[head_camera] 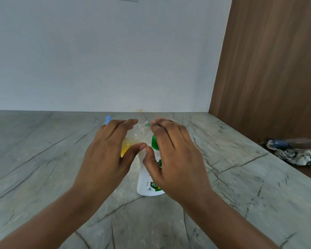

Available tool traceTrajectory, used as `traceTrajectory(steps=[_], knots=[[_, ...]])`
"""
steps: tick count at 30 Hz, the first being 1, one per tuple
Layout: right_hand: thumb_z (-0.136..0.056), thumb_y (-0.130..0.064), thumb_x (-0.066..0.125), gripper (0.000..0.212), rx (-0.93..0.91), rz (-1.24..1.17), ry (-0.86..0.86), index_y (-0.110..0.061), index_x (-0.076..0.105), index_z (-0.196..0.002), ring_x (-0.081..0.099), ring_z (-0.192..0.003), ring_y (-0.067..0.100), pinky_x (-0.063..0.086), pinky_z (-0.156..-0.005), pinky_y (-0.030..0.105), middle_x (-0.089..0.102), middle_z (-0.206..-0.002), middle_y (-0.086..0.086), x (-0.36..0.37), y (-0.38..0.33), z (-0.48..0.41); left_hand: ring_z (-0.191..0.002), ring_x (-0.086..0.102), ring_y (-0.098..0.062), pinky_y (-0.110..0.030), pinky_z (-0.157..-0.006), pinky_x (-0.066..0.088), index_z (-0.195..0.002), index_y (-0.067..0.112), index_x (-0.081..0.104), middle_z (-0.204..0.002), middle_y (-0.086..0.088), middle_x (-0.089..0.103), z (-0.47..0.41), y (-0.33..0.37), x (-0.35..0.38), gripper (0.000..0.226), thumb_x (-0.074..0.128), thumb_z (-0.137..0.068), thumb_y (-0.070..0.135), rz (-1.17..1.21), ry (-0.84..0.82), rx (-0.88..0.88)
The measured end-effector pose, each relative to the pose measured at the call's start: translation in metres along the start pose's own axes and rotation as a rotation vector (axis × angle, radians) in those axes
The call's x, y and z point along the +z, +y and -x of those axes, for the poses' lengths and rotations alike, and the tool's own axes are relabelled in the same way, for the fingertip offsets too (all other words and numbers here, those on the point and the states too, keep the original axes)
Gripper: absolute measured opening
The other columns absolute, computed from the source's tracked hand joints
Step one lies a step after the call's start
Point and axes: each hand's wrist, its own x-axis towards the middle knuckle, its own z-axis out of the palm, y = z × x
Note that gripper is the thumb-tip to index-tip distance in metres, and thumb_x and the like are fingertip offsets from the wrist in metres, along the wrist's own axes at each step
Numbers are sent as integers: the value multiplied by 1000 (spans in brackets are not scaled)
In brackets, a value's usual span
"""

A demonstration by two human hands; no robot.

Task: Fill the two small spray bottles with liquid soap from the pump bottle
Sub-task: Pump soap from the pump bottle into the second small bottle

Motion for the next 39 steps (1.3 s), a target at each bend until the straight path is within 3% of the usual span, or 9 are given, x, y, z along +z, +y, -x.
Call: traceTrajectory(steps=[6,9,13,18,24,32,39], knots=[[-85,-22,55,37,-22,72,-37,0,62,-114,53,-107,22,41,-92,25,62,-111,12,-1,2,-2,-94,59,-19,-22,-68,36,-122,18,55,-109,3,58,-1,-2,1,45,55,-87,47,-18,10,-1],[-85,-21,56,39,-43,105,-42,2,61,-116,53,-108,25,41,-96,28,62,-112,15,2,4,0,-93,58,-17,-15,-67,33,-122,19,55,-108,4,57,0,-2,1,49,50,-85,51,-24,16,7],[-85,-21,60,39,-40,96,-3,3,61,-115,54,-108,27,40,-98,30,62,-112,17,6,6,0,-93,58,-18,-22,-69,36,-121,19,55,-108,3,58,-2,-2,1,50,44,-84,50,-30,19,16],[-84,-19,57,37,-15,49,17,3,62,-113,55,-108,27,44,-96,32,63,-110,16,10,2,2,-92,56,-17,-13,-66,32,-122,18,55,-107,2,59,0,-4,2,49,54,-84,50,-38,2,13],[-82,-19,53,37,-8,32,16,3,64,-111,57,-106,26,48,-93,33,64,-107,14,12,0,6,-93,48,-8,-8,-70,31,-120,18,55,-106,5,57,5,-8,6,48,44,-84,49,-10,-1,20],[-81,-19,58,34,2,19,-30,1,64,-108,57,-105,24,40,-98,29,64,-106,11,11,2,5,-93,47,-7,-8,-70,30,-121,20,54,-106,5,56,5,-10,7,48,44,-84,49,-21,-9,16],[-85,-19,51,36,16,12,-49,0,63,-113,57,-108,24,36,-104,29,63,-110,11,4,4,0,-92,54,-11,-7,-70,31,-122,20,54,-106,6,57,-1,-6,5,50,43,-84,52,-23,4,12]])
